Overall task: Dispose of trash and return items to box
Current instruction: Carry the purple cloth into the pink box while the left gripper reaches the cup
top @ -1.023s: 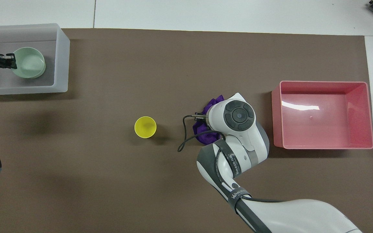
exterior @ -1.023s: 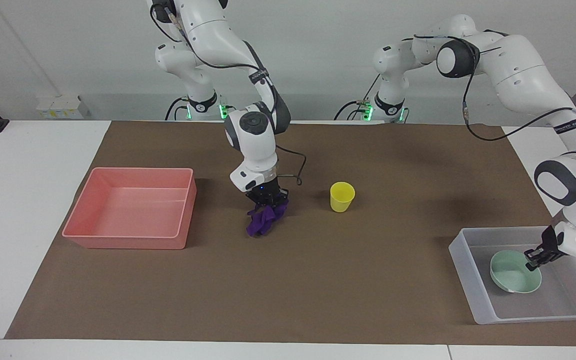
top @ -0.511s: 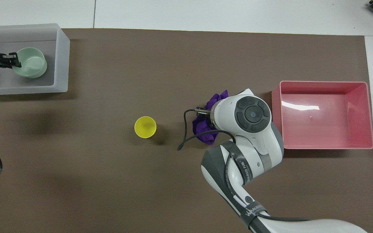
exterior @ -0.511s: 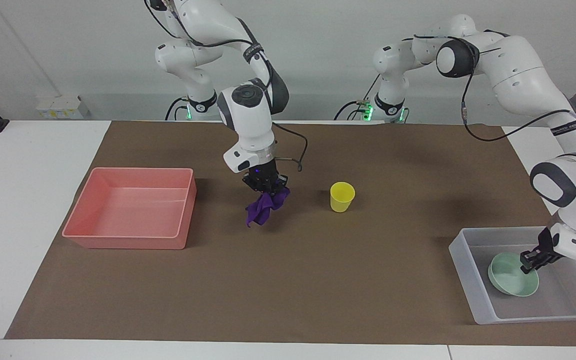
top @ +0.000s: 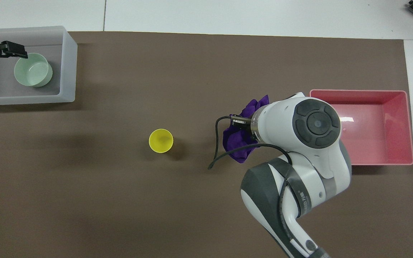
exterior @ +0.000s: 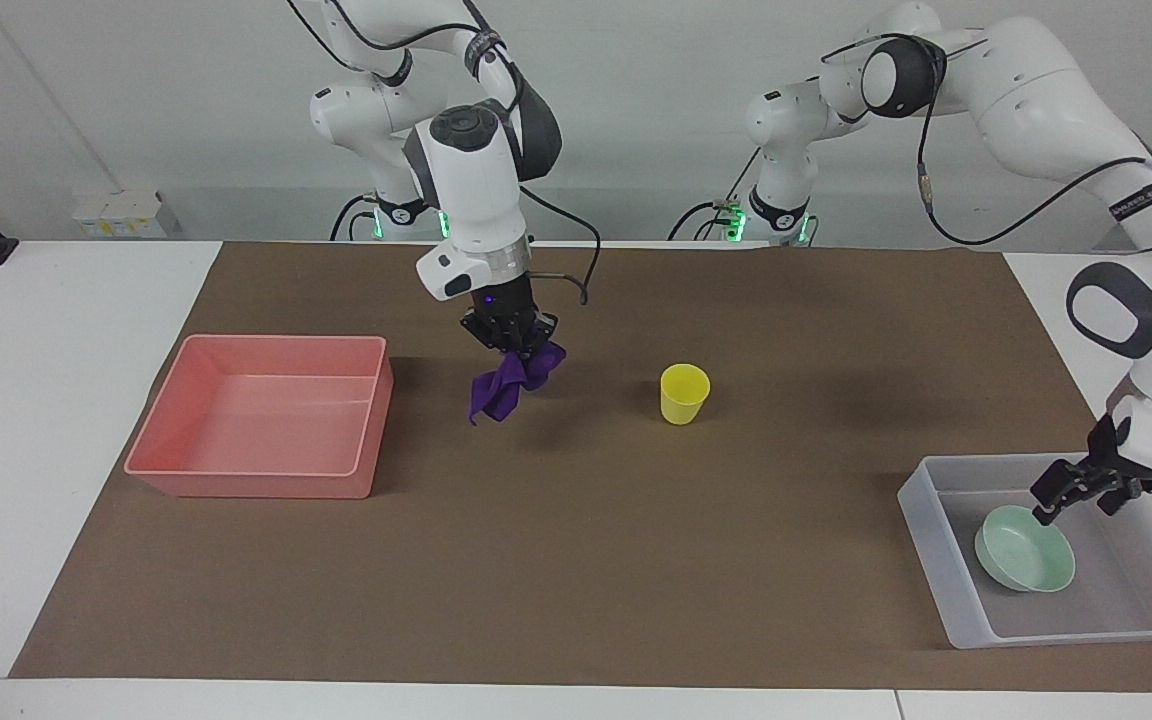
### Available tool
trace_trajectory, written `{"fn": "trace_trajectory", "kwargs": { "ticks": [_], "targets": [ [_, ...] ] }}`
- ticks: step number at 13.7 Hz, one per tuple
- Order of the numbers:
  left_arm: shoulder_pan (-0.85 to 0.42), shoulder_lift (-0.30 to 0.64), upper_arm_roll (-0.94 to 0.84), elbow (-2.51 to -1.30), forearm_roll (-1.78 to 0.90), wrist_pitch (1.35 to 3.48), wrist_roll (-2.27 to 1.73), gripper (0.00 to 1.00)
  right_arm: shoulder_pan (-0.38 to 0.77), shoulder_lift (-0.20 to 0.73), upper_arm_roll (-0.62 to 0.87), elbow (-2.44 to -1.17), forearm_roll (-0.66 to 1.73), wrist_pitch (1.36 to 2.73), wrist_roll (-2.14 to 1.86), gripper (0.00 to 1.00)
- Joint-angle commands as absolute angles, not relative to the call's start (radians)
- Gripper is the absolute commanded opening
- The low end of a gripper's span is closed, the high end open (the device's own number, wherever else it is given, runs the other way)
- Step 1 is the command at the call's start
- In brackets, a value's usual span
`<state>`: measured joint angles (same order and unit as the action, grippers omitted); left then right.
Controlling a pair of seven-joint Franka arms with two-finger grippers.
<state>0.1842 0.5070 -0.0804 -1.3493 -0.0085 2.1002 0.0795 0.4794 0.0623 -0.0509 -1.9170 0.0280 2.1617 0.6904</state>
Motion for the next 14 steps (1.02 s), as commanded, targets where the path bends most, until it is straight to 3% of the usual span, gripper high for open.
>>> {"fn": "trace_trajectory", "kwargs": {
  "ticks": [1, 3, 10, 14],
  "targets": [
    [0.115, 0.266, -0.066, -1.668, -0.011, 2.112, 0.075, 1.00, 0.425, -0.003, -0.046, -1.919, 0.029, 2.105, 0.664, 0.00],
    [0.057, 0.194, -0.066, -1.755, -0.011, 2.100, 0.051, 1.00, 0.382, -0.020, -0.046, -1.893, 0.029, 2.057, 0.597, 0.00],
    [-0.240, 0.135, -0.066, -1.899, -0.011, 2.132, -0.221, 1.00, 0.244, -0.020, -0.044, -1.732, 0.029, 1.881, 0.364, 0.00],
    [-0.368, 0.078, -0.066, -2.077, -0.011, 2.301, -0.302, 1.00, 0.190, -0.020, -0.044, -1.665, 0.029, 1.798, 0.282, 0.00]
  ]
}}
